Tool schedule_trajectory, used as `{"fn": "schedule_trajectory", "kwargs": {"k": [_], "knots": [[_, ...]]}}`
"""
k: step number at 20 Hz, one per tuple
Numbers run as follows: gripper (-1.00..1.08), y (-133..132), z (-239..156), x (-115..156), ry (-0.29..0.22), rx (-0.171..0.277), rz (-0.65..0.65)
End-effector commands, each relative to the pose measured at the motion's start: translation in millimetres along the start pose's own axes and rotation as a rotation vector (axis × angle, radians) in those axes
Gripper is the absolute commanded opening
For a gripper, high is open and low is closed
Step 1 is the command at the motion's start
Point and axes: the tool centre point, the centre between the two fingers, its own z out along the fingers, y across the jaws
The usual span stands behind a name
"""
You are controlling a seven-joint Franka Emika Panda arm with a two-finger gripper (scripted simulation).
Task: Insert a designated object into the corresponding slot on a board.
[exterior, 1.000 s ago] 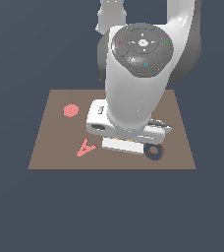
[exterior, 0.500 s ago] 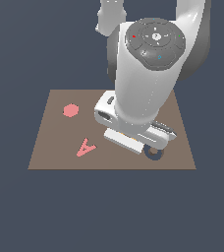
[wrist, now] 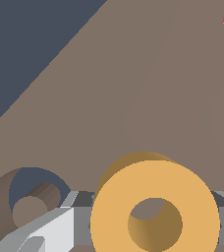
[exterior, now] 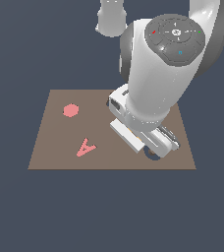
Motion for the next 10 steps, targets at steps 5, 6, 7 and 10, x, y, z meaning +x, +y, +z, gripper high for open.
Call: {"fn": "schedule_trajectory", "kwargs": {"k": [5, 6, 7, 10], "knots": [[-1.00, -11, -1, -10, 0.000, 0.001, 0.241], [-1.00, -13, -2, -11, 0.000, 0.001, 0.278], [-1.00, -15, -2, -12, 0.000, 0.001, 0.315], [-1.00, -22, -2, -15, 0.000, 0.001, 0.425]]}}
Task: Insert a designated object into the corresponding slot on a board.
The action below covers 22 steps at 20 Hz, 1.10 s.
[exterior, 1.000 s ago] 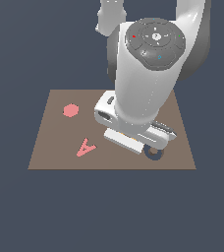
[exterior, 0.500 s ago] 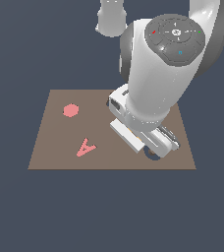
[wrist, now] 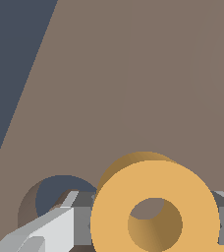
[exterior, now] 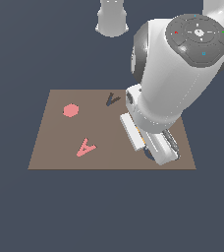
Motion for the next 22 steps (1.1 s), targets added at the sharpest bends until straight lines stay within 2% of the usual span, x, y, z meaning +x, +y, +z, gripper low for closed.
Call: {"fn": "schedule_trajectory", "kwargs": {"k": [1, 13, 22], "knots": [[-1.00, -4, -1, -4, 0.000, 0.001, 0.094], [-1.00, -28, -3, -18, 0.000, 0.001, 0.527], [-1.00, -43, -4, -20, 0.000, 0.001, 0.764]]}}
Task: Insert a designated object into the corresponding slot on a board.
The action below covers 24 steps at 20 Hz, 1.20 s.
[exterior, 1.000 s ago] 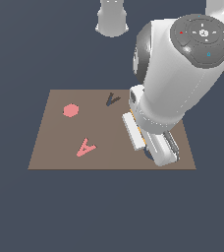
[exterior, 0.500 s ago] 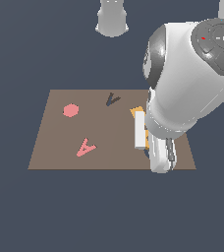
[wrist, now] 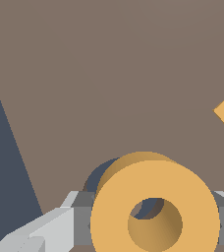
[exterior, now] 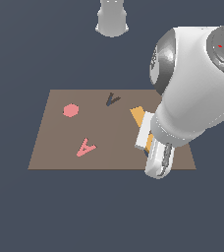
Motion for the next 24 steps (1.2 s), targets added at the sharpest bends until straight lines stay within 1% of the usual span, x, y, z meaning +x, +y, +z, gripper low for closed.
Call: {"fn": "schedule_trajectory", "kwargs": {"k": [1, 6, 11, 18, 24], "knots": [[-1.00, -3, -1, -2, 0.000, 0.000, 0.057], [-1.00, -7, -1, -5, 0.000, 0.000, 0.137], [-1.00, -10, -1, -7, 0.000, 0.000, 0.185], [-1.00, -10, 0, -7, 0.000, 0.000, 0.196], [-1.00, -11, 9, -7, 0.001, 0.000, 0.200]]}}
